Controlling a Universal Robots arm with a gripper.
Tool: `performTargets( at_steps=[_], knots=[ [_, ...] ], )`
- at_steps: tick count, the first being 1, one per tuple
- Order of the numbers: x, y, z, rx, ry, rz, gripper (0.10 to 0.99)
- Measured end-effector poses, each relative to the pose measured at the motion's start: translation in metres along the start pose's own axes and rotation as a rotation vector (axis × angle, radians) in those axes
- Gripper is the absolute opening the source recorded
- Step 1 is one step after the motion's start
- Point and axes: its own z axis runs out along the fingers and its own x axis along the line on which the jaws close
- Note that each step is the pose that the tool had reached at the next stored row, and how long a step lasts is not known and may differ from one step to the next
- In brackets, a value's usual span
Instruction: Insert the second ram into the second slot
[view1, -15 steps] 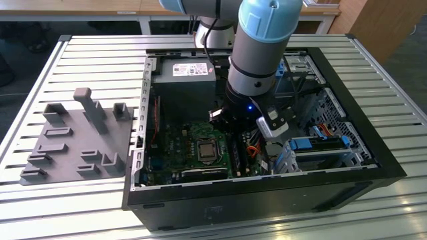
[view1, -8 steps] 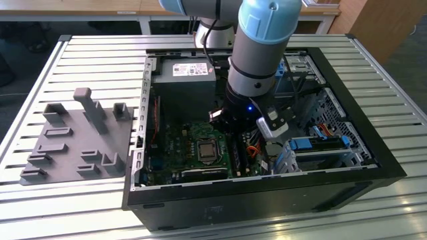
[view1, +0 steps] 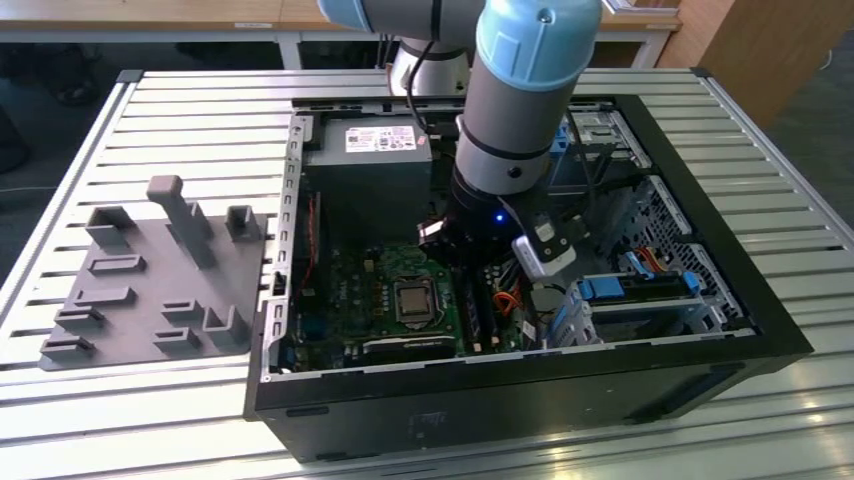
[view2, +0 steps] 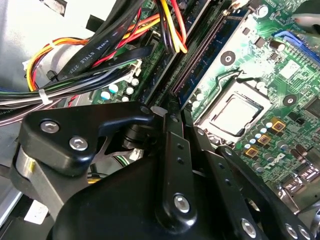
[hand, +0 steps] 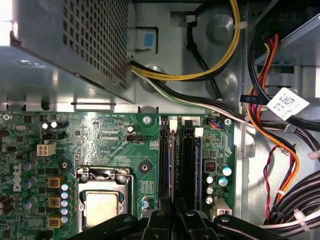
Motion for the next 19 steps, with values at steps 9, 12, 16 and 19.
performTargets(
  at_steps=[9,12,16,19],
  knots=[
    [0.0,0.0,0.0003,0.0,0.0,0.0,0.141],
    [0.0,0.0,0.0003,0.0,0.0,0.0,0.141],
    [-0.0001,-0.0001,-0.0004,-0.007,0.0013,0.0,0.141],
    [-0.0009,-0.0003,-0.0006,-0.008,0.0022,0.0,0.141]
  ],
)
